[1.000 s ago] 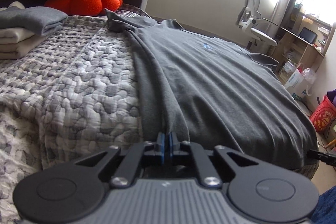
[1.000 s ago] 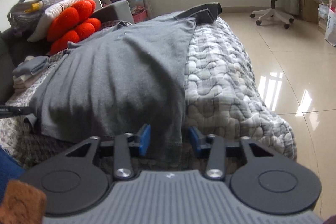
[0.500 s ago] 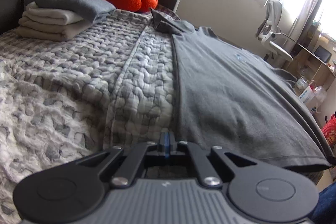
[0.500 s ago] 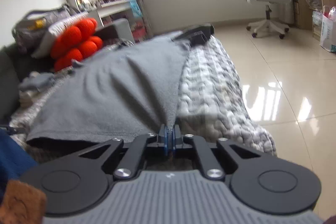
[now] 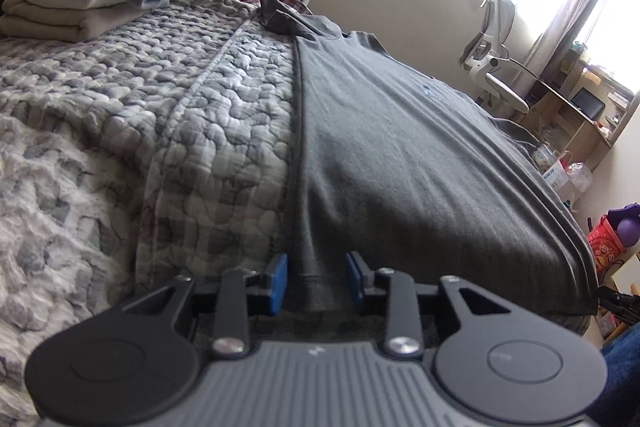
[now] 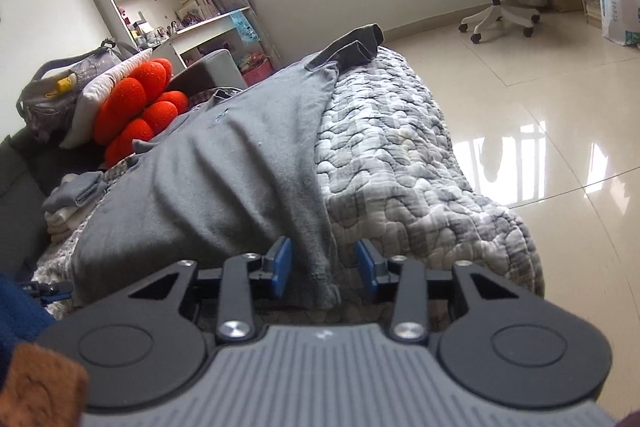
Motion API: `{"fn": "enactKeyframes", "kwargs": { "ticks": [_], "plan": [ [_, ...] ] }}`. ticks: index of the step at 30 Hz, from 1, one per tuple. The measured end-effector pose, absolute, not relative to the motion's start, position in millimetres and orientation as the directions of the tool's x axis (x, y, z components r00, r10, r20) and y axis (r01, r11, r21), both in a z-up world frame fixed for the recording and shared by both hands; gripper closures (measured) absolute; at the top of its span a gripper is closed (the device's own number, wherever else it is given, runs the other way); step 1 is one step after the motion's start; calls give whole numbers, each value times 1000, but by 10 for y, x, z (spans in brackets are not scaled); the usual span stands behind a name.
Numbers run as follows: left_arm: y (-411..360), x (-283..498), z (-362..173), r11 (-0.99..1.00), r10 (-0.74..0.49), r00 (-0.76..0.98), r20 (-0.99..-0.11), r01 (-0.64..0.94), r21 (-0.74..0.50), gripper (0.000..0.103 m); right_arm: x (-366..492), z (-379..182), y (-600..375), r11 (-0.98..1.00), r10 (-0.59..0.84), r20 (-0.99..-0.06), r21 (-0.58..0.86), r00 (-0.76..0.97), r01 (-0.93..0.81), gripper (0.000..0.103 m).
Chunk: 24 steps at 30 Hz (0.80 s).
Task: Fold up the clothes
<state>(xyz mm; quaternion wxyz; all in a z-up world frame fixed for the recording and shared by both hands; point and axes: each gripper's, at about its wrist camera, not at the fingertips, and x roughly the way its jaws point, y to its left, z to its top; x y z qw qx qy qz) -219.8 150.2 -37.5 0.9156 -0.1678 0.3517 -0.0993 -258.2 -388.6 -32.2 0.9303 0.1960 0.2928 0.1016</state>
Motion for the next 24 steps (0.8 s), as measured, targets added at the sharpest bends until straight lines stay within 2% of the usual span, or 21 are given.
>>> {"fn": "enactKeyframes", "kwargs": {
  "ticks": [1,2,3,4,6,13,15,18,24],
  "plan": [
    [1482,-2180,-397,924,-301,730,-614,64,-377,74,-2549,-346,-3865,903,310,-517,423,798,-77,63],
    [1464,-2163,-414,925,-298,729,-617,62,-374,81,-2534,-381,-3823,907,309,-530,414,789,-77,64],
    [1454,-2154,-420,926,-296,727,-620,60,-372,100,-2522,-417,-3777,911,308,-544,405,781,-78,82],
    [1449,-2148,-420,928,-293,725,-623,58,-369,100,-2509,-454,-3732,915,307,-557,395,772,-78,96],
    [1452,-2163,-397,930,-288,724,-627,56,-363,100,-2544,-461,-3676,927,288,-557,366,779,-82,96],
    [1633,-2394,-113,922,-296,755,-585,65,-383,101,-2966,113,-3796,918,323,-416,356,850,-175,97],
    [1629,-2383,-125,922,-295,754,-588,62,-382,101,-2951,125,-3764,928,314,-433,327,845,-177,97],
    [1609,-2370,-220,928,-283,743,-606,51,-370,101,-2821,-111,-3680,946,281,-518,292,808,-142,97],
    [1670,-2396,-261,929,-275,750,-602,45,-368,101,-2760,-343,-3556,961,252,-562,243,787,-135,97]
  ]
}}
